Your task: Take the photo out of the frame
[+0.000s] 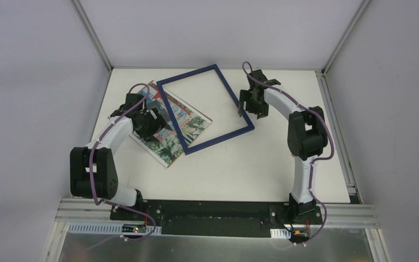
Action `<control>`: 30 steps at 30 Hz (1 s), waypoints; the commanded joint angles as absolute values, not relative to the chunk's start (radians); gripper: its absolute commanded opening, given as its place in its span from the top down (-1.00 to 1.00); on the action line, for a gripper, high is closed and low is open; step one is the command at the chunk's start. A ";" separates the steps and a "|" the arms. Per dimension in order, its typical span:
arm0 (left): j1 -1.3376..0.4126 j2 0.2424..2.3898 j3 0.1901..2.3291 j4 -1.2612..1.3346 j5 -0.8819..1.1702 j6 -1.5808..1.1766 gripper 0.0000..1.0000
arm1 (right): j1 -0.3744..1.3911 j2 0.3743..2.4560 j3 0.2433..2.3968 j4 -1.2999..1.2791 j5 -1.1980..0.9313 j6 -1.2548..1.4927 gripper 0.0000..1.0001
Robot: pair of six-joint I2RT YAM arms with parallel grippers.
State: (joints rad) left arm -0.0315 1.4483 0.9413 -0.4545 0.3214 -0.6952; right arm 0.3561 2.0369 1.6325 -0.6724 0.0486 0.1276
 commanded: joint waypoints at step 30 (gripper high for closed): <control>0.027 1.700 0.881 -0.511 0.356 -0.902 -0.18 | 0.439 2.058 1.566 -0.553 0.201 0.041 0.95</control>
